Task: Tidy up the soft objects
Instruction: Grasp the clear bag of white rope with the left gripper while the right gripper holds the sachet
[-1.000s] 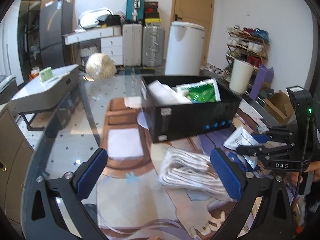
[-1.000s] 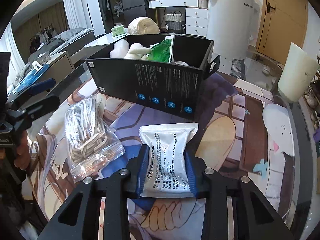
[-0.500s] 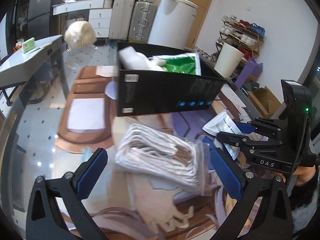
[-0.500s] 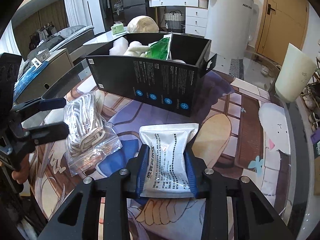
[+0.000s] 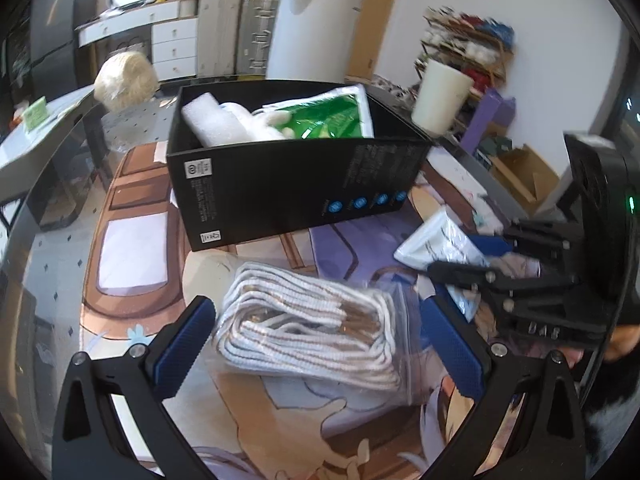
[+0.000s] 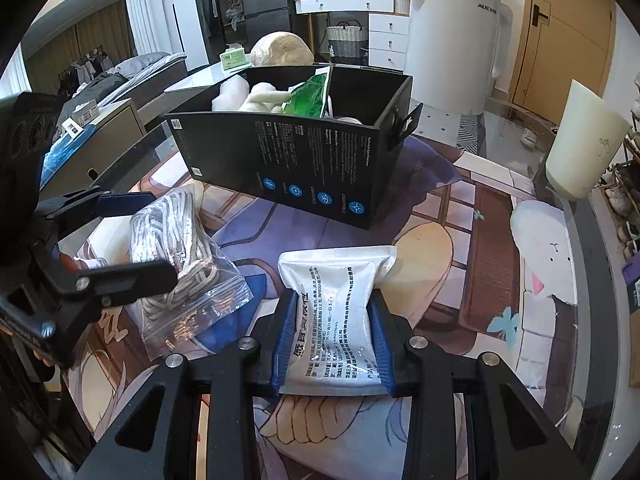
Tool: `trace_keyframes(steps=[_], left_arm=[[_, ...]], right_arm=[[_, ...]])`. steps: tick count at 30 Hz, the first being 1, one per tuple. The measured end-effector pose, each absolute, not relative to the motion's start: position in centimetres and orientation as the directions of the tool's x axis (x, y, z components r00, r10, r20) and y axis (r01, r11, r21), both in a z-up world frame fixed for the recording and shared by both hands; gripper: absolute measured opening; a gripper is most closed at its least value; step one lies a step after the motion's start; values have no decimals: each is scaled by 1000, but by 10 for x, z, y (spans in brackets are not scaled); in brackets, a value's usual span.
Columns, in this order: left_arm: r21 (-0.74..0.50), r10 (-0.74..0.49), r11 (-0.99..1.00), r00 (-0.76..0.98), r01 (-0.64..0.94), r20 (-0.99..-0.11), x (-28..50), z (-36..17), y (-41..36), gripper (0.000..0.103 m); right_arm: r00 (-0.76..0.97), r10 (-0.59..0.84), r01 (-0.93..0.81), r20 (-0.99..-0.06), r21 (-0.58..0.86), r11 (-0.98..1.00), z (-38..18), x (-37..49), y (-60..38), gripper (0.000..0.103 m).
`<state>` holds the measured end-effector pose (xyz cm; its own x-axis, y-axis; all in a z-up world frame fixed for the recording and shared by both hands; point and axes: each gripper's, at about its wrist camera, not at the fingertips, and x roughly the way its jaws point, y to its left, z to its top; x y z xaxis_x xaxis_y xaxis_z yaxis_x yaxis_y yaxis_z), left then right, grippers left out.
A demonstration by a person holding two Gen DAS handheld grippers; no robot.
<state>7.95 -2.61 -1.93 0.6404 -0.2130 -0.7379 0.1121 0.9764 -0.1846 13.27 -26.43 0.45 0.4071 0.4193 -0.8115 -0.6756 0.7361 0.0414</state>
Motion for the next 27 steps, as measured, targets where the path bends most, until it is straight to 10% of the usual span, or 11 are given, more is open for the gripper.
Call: trace_keyframes(steps=[27], left_arm=[[-1, -118, 980, 580, 198, -806, 86, -31, -50, 99]], right_arm=[[407, 419, -676, -812, 41, 736, 5, 132, -265, 35]])
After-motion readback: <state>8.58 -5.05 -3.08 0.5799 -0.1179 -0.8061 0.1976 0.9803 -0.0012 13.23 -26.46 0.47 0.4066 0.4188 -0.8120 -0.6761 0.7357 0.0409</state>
